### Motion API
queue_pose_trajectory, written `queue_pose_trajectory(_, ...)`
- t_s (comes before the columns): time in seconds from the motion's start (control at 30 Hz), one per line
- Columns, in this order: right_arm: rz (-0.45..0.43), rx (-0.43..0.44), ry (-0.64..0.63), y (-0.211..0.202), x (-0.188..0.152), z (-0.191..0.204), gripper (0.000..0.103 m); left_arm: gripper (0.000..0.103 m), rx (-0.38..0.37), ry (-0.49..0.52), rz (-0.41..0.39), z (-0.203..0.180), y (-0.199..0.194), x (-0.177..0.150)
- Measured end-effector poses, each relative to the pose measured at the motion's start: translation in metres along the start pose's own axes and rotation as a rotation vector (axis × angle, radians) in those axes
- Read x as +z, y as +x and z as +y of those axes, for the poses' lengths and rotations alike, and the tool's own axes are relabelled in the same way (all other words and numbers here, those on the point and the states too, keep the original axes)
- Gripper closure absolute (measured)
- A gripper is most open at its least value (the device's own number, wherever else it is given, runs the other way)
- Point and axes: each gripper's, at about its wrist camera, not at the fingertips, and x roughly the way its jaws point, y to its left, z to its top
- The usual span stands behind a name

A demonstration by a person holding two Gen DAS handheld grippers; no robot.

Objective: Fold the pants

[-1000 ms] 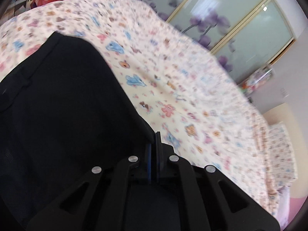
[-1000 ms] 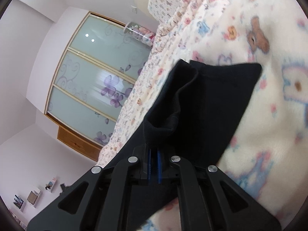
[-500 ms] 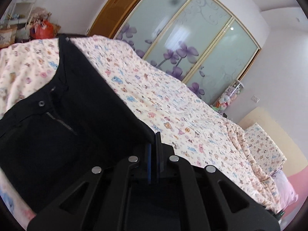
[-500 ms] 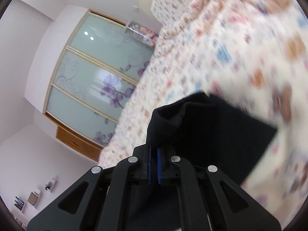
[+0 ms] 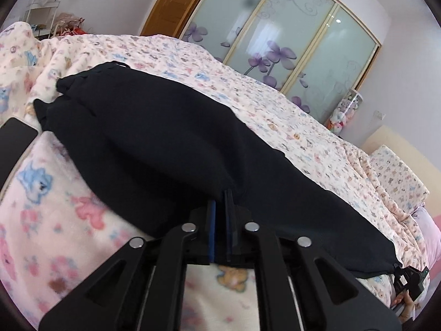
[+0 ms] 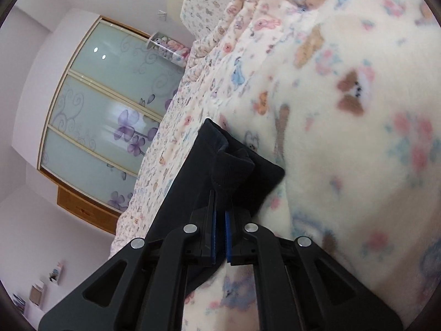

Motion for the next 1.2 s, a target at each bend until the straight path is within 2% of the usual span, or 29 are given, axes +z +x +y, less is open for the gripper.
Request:
queue_pose_trajectory(0.03,-0.001,0.001,-0.003,0.000,-0.001,0.000,0.098,0.069,0.005,-0.006,-0.008,0.004,-0.004,0.002)
queue_pose_trajectory(0.07,-0.004,0.004,-0.007,-0.001,-0.002,-0.001,0.098,0.038,0.028,-0.018,-0.040,0.008,-0.013,0.007)
queue_pose_trajectory(0.13,-0.008,0.012,-0.004,-0.002,-0.004,-0.003,0.098,0.018,0.065,-0.040,-0.113,0.022,-0.031,0.013)
queue_pose_trajectory(0.17,-0.009,0.016,-0.002,0.000,-0.004,-0.002,0.098,0.015,0.071,-0.058,-0.148,0.030,-0.041,0.021)
queue_pose_trajectory(0.23,-0.008,0.023,0.001,0.001,-0.002,-0.002,0.097,0.013,0.069,-0.103,-0.130,0.045,-0.043,0.036)
queue_pose_trajectory(0.3,-0.006,0.025,-0.001,0.001,-0.002,-0.001,0.097,0.013,0.043,-0.168,-0.058,0.062,-0.032,0.051)
queue_pose_trajectory(0.33,-0.005,0.027,-0.001,0.001,-0.002,-0.002,0.097,0.014,0.011,-0.242,0.021,0.077,-0.019,0.061)
queue_pose_trajectory(0.4,-0.004,0.030,0.000,0.000,-0.002,-0.002,0.097,0.016,-0.077,-0.391,0.087,0.100,-0.004,0.070)
queue_pose_trajectory(0.43,-0.002,0.032,0.000,0.000,-0.003,-0.002,0.097,0.019,-0.107,-0.439,0.095,0.108,-0.001,0.073)
queue_pose_trajectory(0.47,0.000,0.034,0.001,0.000,-0.003,-0.003,0.097,0.019,-0.149,-0.476,0.111,0.113,0.004,0.079)
queue_pose_trajectory(0.53,0.002,0.036,0.001,0.000,-0.003,-0.003,0.097,0.020,-0.184,-0.472,0.141,0.114,0.013,0.087)
queue_pose_trajectory(0.63,0.003,0.037,0.002,0.000,-0.003,-0.003,0.097,0.020,-0.172,-0.479,0.190,0.118,0.027,0.085)
queue_pose_trajectory(0.73,0.004,0.038,0.001,0.000,-0.003,-0.003,0.097,0.032,-0.156,-0.631,0.249,0.140,0.042,0.068)
queue_pose_trajectory(0.77,0.005,0.037,0.001,0.001,-0.003,-0.003,0.097,0.036,-0.157,-0.650,0.245,0.144,0.042,0.064)
queue_pose_trajectory(0.83,0.005,0.036,0.000,0.001,-0.004,-0.003,0.096,0.036,-0.157,-0.655,0.231,0.147,0.042,0.061)
queue_pose_trajectory(0.93,0.005,0.038,-0.001,0.001,-0.004,-0.004,0.096,0.030,-0.181,-0.706,0.229,0.150,0.047,0.067)
queue_pose_trajectory(1.0,0.005,0.041,0.001,0.001,-0.004,-0.003,0.096,0.030,-0.202,-0.743,0.217,0.151,0.048,0.075)
queue_pose_trajectory(1.03,0.005,0.042,0.001,0.002,-0.004,-0.003,0.096,0.030,-0.205,-0.737,0.204,0.149,0.045,0.079)
queue_pose_trajectory(1.13,0.005,0.042,0.001,0.003,-0.004,-0.003,0.096,0.029,-0.175,-0.630,0.141,0.138,0.038,0.096)
queue_pose_trajectory(1.2,0.006,0.042,0.001,0.003,-0.004,-0.003,0.096,0.028,-0.173,-0.626,0.143,0.142,0.041,0.102)
